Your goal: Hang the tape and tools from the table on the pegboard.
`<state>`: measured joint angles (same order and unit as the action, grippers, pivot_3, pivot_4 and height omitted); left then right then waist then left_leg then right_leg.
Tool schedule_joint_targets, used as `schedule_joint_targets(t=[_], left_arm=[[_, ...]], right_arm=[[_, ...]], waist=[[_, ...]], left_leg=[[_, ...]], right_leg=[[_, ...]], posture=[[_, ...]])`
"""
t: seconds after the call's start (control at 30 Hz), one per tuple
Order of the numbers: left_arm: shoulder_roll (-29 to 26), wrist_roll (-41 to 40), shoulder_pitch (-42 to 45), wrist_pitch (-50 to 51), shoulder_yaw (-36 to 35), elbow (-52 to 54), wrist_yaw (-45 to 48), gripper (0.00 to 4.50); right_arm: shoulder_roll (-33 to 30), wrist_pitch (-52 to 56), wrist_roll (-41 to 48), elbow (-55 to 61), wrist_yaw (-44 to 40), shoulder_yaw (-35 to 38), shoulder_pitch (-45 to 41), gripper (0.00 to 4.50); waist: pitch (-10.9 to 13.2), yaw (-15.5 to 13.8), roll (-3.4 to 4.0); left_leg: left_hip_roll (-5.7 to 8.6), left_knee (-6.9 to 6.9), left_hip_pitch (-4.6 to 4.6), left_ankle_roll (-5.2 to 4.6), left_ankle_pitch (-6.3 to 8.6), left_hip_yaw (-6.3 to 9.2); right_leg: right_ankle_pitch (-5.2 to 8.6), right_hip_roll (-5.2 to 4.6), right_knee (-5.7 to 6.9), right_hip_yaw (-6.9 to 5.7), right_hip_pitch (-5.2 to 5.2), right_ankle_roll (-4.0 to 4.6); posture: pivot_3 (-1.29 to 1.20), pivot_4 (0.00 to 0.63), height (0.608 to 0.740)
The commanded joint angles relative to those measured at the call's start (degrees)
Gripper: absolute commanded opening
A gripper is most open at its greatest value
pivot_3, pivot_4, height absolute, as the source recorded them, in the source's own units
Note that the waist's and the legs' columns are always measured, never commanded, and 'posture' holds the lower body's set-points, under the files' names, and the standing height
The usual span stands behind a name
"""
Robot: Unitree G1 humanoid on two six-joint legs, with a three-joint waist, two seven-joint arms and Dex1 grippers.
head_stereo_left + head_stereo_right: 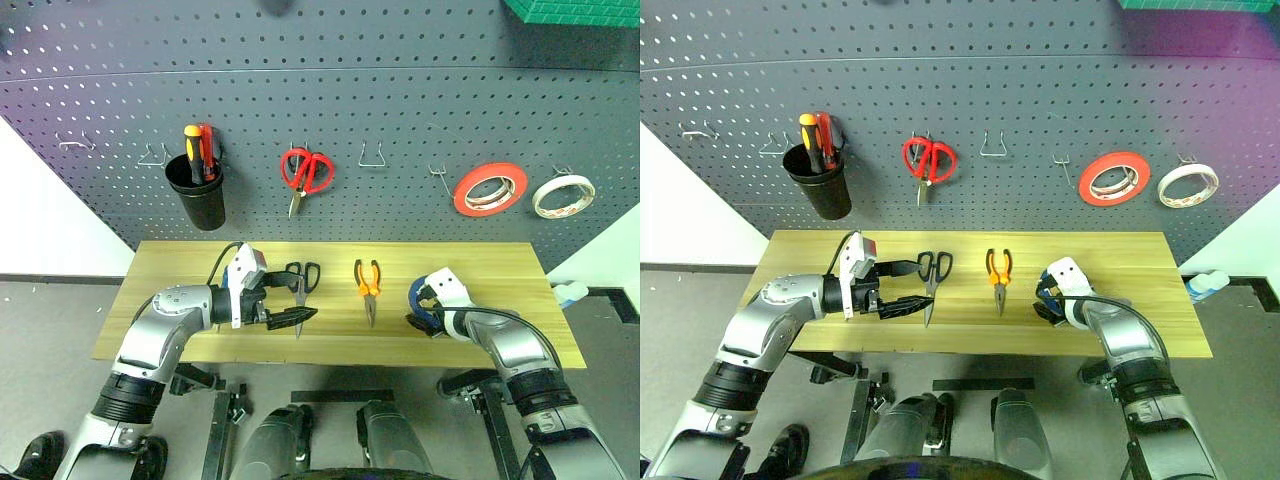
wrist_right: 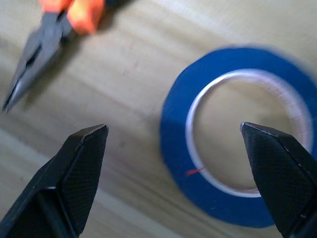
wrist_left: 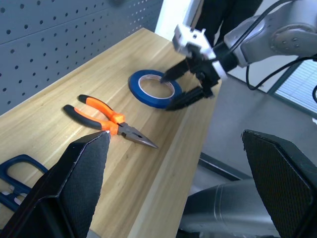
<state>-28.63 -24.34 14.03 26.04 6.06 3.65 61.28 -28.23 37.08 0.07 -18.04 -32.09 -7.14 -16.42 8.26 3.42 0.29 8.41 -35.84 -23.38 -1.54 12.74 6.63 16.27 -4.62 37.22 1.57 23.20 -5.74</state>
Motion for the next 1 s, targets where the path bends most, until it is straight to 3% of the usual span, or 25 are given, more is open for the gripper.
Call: schedule_joint_targets(t=[0.03, 0.47, 0.6, 0.9, 1.0], left_arm=[[-0.57, -0.48, -0.38, -0.45, -0.28, 2.73, -0.19, 4.45], [-0.67, -0.48, -1.79, -0.21, -0.12, 4.75, -1.14, 4.45], [-0.78, -0.59, -1.79, -0.06, -0.20, 5.07, -1.45, 4.50], [-1.34, -0.97, -1.81, 0.21, -0.87, 5.52, -1.86, 4.50], [-1.13, -1.12, -1.71, 0.24, -0.96, 5.35, -2.04, 4.50]], right_arm=[[-0.94, -0.40, -0.93, -0.92, -0.98, -0.92, -1.63, 4.50], [-0.72, -3.01, -3.74, -9.10, -0.84, -2.45, -4.55, 4.50], [-0.92, -2.56, -4.89, -11.59, -0.16, -2.78, -4.87, 3.65], [-1.02, -2.47, -6.58, -12.44, 0.64, -3.93, -4.75, 0.70], [-0.61, -2.09, -6.27, -11.63, 0.53, -3.77, -4.23, 0.66]], waist=[[0.01, -0.07, 0.00], [0.27, -1.02, -0.04], [0.28, -1.00, -0.06], [0.32, -1.13, -0.12], [0.31, -1.12, -0.13]], left_leg=[[0.00, 0.00, 0.00, 0.00, 0.00, 0.00], [0.00, 0.01, 0.00, 0.01, 0.00, 0.00], [0.00, -0.01, 0.01, 0.02, 0.01, 0.00], [0.00, -0.18, 0.03, 0.15, 0.09, 0.01], [0.00, -0.20, 0.04, 0.15, 0.09, 0.00]], right_leg=[[0.00, 0.00, 0.00, 0.00, 0.00, 0.00], [0.00, 0.00, -0.02, 0.00, 0.01, 0.00], [0.00, 0.00, -0.01, 0.00, 0.01, 0.00], [0.00, 0.00, -0.02, -0.02, -0.05, 0.05], [0.00, 0.00, -0.02, -0.02, -0.06, 0.06]], posture=[[-0.11, 0.155, 0.740], [-0.09, 0.160, 0.740], [-0.09, 0.164, 0.740], [-0.09, 0.161, 0.740], [-0.09, 0.159, 0.740]])
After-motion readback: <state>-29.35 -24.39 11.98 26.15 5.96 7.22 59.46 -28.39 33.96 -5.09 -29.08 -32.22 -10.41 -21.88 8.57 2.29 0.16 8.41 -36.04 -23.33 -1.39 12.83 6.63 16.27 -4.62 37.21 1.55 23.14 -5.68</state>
